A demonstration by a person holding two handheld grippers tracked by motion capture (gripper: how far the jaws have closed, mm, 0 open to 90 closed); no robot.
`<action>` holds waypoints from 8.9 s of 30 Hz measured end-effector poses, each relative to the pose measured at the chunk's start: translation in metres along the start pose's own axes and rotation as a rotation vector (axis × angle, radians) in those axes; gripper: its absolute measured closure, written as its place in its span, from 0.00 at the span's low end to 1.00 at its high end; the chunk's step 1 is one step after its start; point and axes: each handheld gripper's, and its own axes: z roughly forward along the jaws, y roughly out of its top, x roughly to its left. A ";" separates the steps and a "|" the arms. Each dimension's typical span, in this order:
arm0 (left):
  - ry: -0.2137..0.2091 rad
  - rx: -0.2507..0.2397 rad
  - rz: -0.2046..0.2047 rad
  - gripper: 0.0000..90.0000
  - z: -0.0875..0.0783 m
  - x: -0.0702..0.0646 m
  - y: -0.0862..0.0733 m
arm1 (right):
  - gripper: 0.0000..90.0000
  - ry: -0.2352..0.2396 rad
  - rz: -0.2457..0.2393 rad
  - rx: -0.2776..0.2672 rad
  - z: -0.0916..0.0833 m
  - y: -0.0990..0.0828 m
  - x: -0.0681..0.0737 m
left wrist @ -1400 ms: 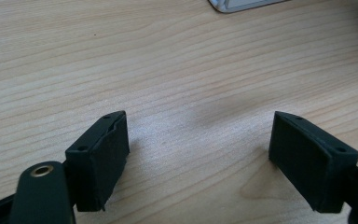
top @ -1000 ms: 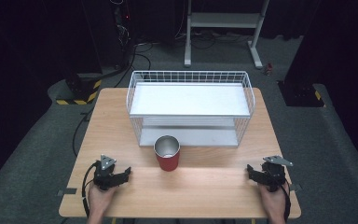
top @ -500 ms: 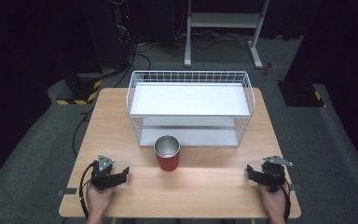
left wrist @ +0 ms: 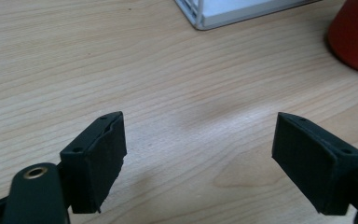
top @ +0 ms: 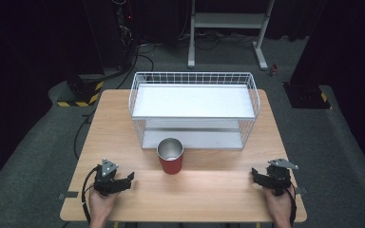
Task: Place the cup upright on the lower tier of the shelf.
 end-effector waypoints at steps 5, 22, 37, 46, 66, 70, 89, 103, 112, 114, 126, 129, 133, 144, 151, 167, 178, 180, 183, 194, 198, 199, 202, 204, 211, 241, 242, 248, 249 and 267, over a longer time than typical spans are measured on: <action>-0.028 0.005 0.007 0.17 0.000 -0.005 -0.001 | 0.21 0.000 -0.001 0.000 0.000 0.000 0.000; -0.097 0.002 0.056 0.15 -0.001 -0.031 0.000 | 0.21 0.001 0.001 -0.001 0.000 0.000 0.000; -0.164 -0.001 0.109 0.14 0.003 -0.056 0.009 | 0.21 0.003 -0.019 -0.007 0.000 0.000 -0.001; -0.216 -0.009 0.121 0.08 0.009 -0.070 0.020 | 0.21 0.006 0.000 0.001 0.000 0.000 0.001; -0.255 -0.037 0.117 0.00 0.023 -0.090 0.037 | 0.21 0.008 -0.008 0.002 -0.001 0.000 0.001; -0.253 -0.047 0.121 0.00 0.025 -0.093 0.042 | 0.21 0.007 -0.004 0.000 0.000 0.000 0.001; -0.243 -0.093 0.110 0.00 0.034 -0.100 0.066 | 0.21 0.011 -0.009 0.000 -0.001 0.000 0.001; -0.254 -0.143 0.095 0.00 0.037 -0.105 0.079 | 0.21 0.012 -0.013 -0.001 -0.001 0.000 0.001; -0.246 -0.151 0.065 0.00 0.042 -0.104 0.081 | 0.21 0.011 -0.014 -0.001 -0.001 -0.001 0.001; -0.244 -0.155 0.058 0.00 0.043 -0.104 0.081 | 0.21 0.012 -0.014 -0.001 -0.001 -0.001 0.001; -0.227 -0.173 0.071 0.00 0.049 -0.108 0.084 | 0.21 0.012 -0.012 -0.001 -0.001 -0.001 0.002; -0.213 -0.176 0.090 0.00 0.051 -0.111 0.086 | 0.21 0.012 -0.009 0.000 -0.001 -0.001 0.002; -0.204 -0.189 0.101 0.02 0.051 -0.115 0.089 | 0.21 0.014 -0.006 0.003 -0.001 -0.001 0.002; -0.191 -0.197 0.119 0.08 0.050 -0.115 0.089 | 0.21 0.014 -0.006 0.003 -0.001 -0.001 0.002; -0.193 -0.199 0.123 0.08 0.049 -0.115 0.089 | 0.21 0.015 -0.009 0.003 -0.001 -0.001 0.002; -0.177 -0.193 0.092 0.08 0.045 -0.104 0.101 | 0.21 0.014 -0.006 0.002 -0.001 -0.001 0.002; -0.155 -0.190 0.054 0.08 0.048 -0.095 0.112 | 0.21 0.016 -0.007 0.001 -0.001 -0.001 0.002; -0.149 -0.187 0.055 0.08 0.049 -0.094 0.113 | 0.21 0.016 -0.007 0.002 -0.001 -0.001 0.002; -0.125 -0.188 0.050 0.08 0.053 -0.093 0.118 | 0.21 0.017 -0.008 0.002 -0.001 -0.001 0.002; -0.102 -0.180 0.040 0.08 0.061 -0.089 0.126 | 0.21 0.019 -0.010 0.001 -0.001 -0.001 0.003; -0.093 -0.186 0.027 0.08 0.065 -0.087 0.130 | 0.21 0.019 -0.010 0.001 -0.001 -0.001 0.003; -0.091 -0.185 0.024 0.08 0.066 -0.086 0.131 | 0.21 0.019 -0.010 0.001 -0.001 -0.001 0.003; -0.073 -0.173 0.035 0.08 0.070 -0.087 0.132 | 0.21 0.019 -0.010 0.001 -0.001 -0.001 0.003; -0.069 -0.171 0.039 0.08 0.070 -0.087 0.133 | 0.21 0.019 -0.010 0.001 -0.001 -0.001 0.003; -0.060 -0.170 0.047 0.08 0.076 -0.088 0.138 | 0.21 0.019 -0.010 0.001 -0.001 -0.001 0.003; -0.065 -0.218 0.032 0.08 0.089 -0.078 0.140 | 0.21 0.019 -0.010 0.001 -0.001 -0.001 0.003; -0.065 -0.216 0.031 0.08 0.089 -0.078 0.140 | 0.21 0.020 -0.011 0.001 -0.001 -0.001 0.003; -0.062 -0.213 0.012 0.08 0.090 -0.078 0.140 | 0.21 0.020 -0.011 0.001 -0.001 -0.001 0.003; -0.058 -0.213 0.013 0.06 0.090 -0.078 0.140 | 0.21 0.020 -0.011 0.001 -0.001 -0.001 0.003; -0.091 -0.164 0.030 0.00 0.088 -0.076 0.138 | 0.21 0.020 -0.011 0.001 -0.001 -0.001 0.003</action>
